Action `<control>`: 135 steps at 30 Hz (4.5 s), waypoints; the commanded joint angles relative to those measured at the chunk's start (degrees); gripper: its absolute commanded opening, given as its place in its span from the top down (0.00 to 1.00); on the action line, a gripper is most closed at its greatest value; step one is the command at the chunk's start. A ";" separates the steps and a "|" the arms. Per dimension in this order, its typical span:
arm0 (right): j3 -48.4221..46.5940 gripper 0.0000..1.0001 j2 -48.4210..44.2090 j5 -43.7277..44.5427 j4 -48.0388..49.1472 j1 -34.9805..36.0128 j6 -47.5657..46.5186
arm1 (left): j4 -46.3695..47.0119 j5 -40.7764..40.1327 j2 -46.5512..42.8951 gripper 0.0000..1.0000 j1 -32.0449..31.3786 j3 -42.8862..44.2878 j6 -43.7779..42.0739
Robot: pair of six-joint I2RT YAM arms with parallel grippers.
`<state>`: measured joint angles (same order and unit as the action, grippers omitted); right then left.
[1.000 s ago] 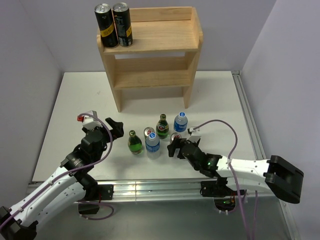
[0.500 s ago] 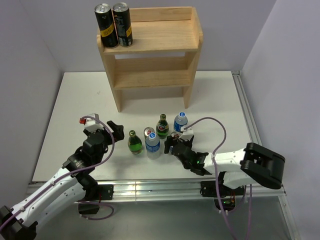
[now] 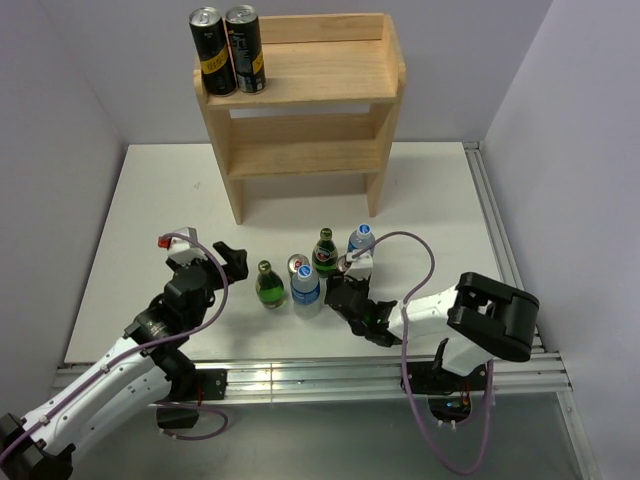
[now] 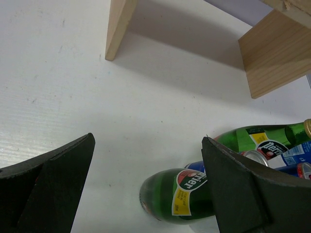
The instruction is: Place and organize the beverage onto the shelf
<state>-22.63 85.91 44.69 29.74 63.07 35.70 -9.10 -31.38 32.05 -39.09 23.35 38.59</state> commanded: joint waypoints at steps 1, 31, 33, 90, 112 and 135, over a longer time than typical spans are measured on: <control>-1.80 1.00 -3.10 3.65 -4.24 1.70 2.09 | 2.25 -0.44 -0.59 0.01 -0.28 -0.41 -0.71; -45.28 1.00 -18.68 -3.97 -34.66 -9.70 -20.41 | 3.92 0.52 -2.26 0.01 -0.37 -1.91 -1.41; -46.53 1.00 -15.61 -6.09 -33.70 -14.26 -20.76 | 3.83 0.53 -2.26 0.01 -0.28 -1.73 -1.41; -61.82 1.00 17.62 1.89 -15.41 -30.72 -24.01 | 5.15 2.81 -2.00 0.01 -0.37 -2.79 -2.03; -63.15 0.10 18.33 4.79 -20.68 -29.67 -20.76 | 4.97 2.99 -2.78 0.01 -0.46 -2.79 -2.03; -39.96 0.09 -15.75 13.75 -37.72 -13.86 -11.99 | 5.50 1.93 -2.35 0.01 -0.37 -3.14 -2.20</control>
<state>-65.63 75.18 54.22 -0.80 46.33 18.83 -6.24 -29.34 29.85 -39.27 20.80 37.08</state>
